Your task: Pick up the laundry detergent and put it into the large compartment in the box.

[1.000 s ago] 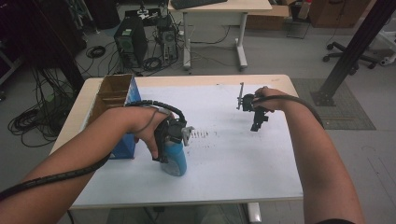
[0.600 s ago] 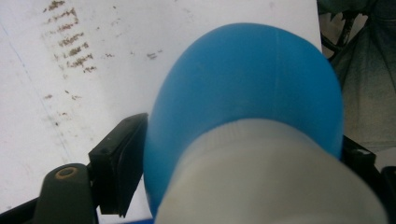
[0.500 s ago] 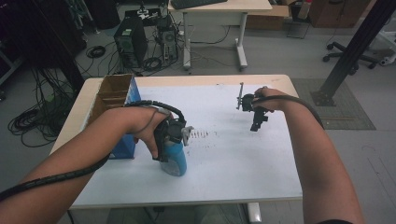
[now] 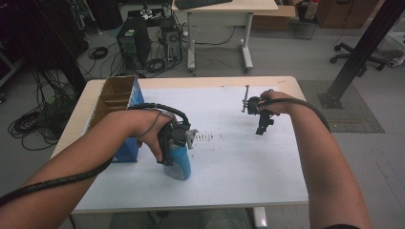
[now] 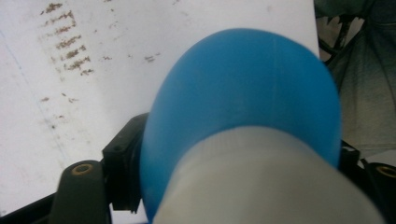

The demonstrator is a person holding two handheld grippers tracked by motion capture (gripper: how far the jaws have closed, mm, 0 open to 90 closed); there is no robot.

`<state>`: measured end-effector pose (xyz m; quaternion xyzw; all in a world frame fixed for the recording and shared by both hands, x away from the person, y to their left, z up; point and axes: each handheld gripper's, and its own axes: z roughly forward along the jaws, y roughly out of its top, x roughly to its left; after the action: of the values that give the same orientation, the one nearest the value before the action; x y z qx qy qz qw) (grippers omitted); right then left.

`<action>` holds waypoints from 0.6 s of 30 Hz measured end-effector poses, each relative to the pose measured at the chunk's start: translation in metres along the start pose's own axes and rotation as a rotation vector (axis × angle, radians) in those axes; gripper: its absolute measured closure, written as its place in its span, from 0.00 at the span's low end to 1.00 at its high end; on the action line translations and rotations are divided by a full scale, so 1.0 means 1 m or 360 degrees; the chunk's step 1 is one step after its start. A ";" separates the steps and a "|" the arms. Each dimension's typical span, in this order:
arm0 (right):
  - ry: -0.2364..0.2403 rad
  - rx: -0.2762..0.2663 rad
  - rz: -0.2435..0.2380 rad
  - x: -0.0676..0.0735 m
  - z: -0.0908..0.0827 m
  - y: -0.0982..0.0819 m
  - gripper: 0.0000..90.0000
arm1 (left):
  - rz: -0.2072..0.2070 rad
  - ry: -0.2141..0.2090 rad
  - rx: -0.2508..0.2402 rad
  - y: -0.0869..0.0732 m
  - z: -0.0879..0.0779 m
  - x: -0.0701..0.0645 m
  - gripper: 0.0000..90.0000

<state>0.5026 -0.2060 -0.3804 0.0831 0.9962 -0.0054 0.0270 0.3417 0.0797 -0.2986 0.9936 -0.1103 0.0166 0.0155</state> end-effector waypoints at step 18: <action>-0.0004 -0.0012 -0.0001 0.000 -0.001 0.000 0.05 | 0.0030 0.0012 0.0051 0.006 -0.001 -0.001 0.39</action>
<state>0.5029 -0.2056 -0.3793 0.0827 0.9962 -0.0017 0.0285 0.3395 0.0739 -0.2974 0.9926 -0.1194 0.0222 -0.0001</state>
